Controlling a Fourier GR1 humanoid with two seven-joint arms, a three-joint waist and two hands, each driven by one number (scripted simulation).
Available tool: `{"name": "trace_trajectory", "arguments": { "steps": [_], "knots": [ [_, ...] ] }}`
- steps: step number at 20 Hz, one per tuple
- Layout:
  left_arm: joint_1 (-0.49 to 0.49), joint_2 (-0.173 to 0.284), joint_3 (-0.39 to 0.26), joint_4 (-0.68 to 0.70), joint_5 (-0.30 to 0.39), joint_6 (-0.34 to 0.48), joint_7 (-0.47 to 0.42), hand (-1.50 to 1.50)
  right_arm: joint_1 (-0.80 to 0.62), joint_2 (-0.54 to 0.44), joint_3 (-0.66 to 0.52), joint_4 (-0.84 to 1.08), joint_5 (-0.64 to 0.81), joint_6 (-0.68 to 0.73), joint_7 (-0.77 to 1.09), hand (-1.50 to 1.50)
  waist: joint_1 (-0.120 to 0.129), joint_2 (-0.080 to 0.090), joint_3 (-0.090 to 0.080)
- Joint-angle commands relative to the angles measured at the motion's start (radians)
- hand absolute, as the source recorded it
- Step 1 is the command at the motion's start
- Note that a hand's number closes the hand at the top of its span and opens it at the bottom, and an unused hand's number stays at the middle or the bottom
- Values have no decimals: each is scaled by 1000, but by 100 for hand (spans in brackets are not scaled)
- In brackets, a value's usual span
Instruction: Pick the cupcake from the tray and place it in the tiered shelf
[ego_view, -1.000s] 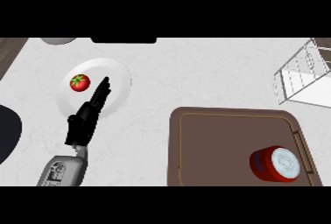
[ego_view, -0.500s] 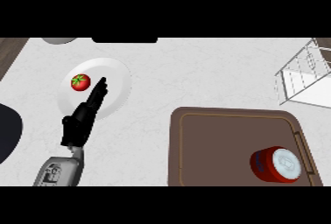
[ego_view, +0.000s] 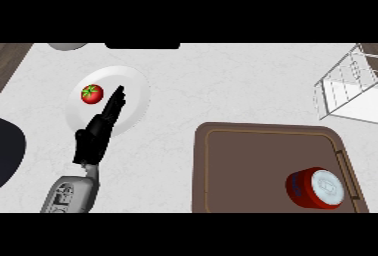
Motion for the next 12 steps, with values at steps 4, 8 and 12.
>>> {"name": "trace_trajectory", "arguments": {
  "steps": [4, 8, 12],
  "knots": [
    [-16, -22, 2, 40, -19, 21, -36, 0, -46, -23, -50, 220, -114, -105, -177, 150, -1, 0, -1],
    [26, -11, 3, 37, -16, 6, -58, 0, -86, -114, -100, 332, -180, -87, -259, 150, 1, 0, -1],
    [2, -23, -19, -29, -25, 15, 30, 0, -1, -140, -37, 392, 47, -185, -101, 150, 5, 1, -1]
  ]
}}
